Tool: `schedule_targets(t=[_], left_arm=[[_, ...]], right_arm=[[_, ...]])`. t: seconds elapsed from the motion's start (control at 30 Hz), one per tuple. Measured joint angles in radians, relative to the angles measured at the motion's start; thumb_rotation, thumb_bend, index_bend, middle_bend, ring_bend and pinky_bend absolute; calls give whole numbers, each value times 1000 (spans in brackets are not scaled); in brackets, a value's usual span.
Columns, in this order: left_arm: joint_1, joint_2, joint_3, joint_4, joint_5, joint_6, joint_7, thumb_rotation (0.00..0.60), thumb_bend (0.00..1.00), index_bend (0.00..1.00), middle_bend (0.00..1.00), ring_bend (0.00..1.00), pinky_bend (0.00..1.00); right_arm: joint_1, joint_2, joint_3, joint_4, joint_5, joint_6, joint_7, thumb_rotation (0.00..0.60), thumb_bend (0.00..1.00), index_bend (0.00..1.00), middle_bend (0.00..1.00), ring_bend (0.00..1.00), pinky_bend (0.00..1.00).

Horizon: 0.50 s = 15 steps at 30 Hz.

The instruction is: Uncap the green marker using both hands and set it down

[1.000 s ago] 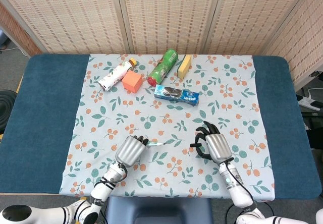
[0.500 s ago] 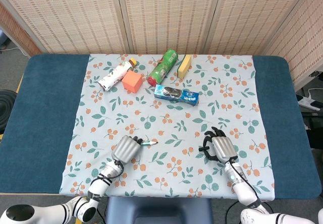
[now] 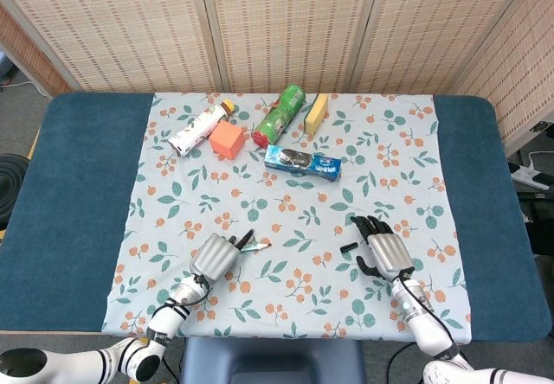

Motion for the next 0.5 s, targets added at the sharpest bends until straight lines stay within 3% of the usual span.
schedule_targets(t=[0.1,0.2,0.37,0.5], left_arm=[[0,40,-3,-70,5,5,-22,600,340,0,0,684,943],[-4,106,-16,-165,10,3,-72,600,324,0,0,579,891],[-6,203,-39,-247,62,37,-213,600,317,0,0,135,484],[19,314,-38,-322,91,81,-286,600,334,0,0,7,306]], right_arm=[[-19,55,-7,-59,-43,50,2,600,285,0,14,0,100],[-46,133,-19,-132,-81,89,21,600,260,0,0,0,92],[-121,268,-56,-213,-193,201,68,600,240,0,0,0,70],[-210,363,-106,-231,-305,330,96,600,236,0,0,0,38]])
